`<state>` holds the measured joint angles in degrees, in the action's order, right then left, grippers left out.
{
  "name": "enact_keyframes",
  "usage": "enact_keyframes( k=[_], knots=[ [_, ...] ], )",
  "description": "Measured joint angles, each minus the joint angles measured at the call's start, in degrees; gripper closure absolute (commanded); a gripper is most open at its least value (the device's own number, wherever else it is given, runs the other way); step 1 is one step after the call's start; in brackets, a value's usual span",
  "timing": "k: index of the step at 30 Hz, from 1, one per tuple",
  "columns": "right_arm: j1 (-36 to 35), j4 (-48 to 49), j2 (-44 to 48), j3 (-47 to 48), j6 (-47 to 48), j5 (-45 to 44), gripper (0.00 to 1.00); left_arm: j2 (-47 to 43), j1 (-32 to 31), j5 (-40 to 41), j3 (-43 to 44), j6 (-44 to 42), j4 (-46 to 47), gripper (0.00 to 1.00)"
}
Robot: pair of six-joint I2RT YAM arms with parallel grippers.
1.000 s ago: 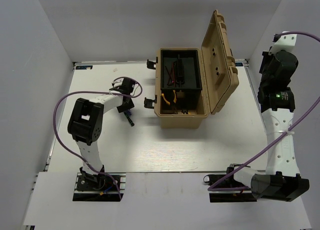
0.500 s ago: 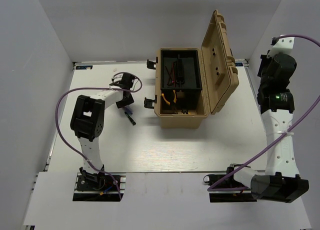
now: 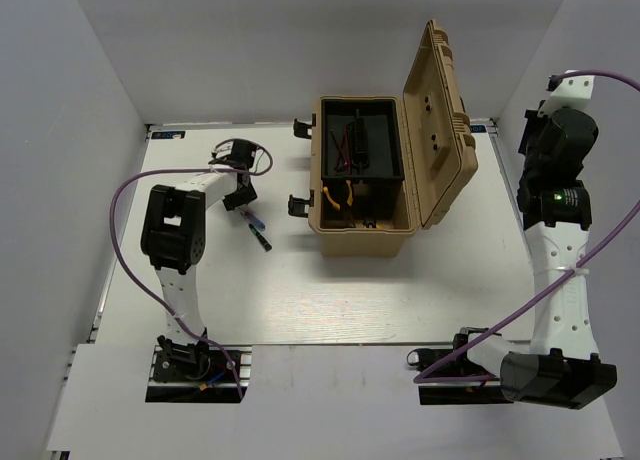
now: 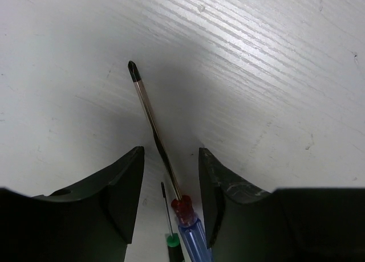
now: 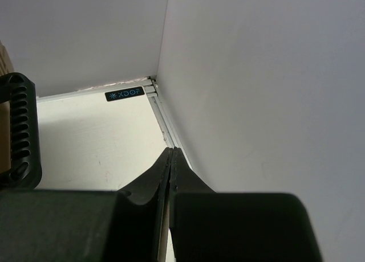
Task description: Sort the tools into containers
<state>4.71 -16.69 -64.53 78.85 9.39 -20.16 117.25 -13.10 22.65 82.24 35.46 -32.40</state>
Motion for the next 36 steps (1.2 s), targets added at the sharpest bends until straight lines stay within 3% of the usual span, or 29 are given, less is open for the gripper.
enact_keyframes(
  k=[8, 18, 26, 30, 36],
  knots=[
    [0.28, -0.07, 0.00, 0.00, -0.20, 0.68, 1.00, 0.48, 0.44, -1.27, 0.59, -0.66, 0.55, 0.48],
    [0.96, -0.44, 0.00, 0.00, -1.51, 1.31, 1.00, -1.92, 0.24, -1.53, -4.66, -0.55, 6.10, 0.59],
    [1.36, -0.63, 0.00, 0.00, -2.01, 1.92, 1.00, -2.75, 0.24, -1.14, -6.12, -0.24, 7.17, 0.90],
    [1.49, -1.36, 0.11, 0.00, -2.38, 2.19, 1.00, -3.04, 0.24, -1.33, -6.58, -0.20, 7.54, 1.00],
    [1.62, -1.68, 0.28, 0.00, -2.69, 2.34, 1.00, -3.37, 0.48, -1.95, -6.86, -0.50, 7.82, 1.00]
  ],
)
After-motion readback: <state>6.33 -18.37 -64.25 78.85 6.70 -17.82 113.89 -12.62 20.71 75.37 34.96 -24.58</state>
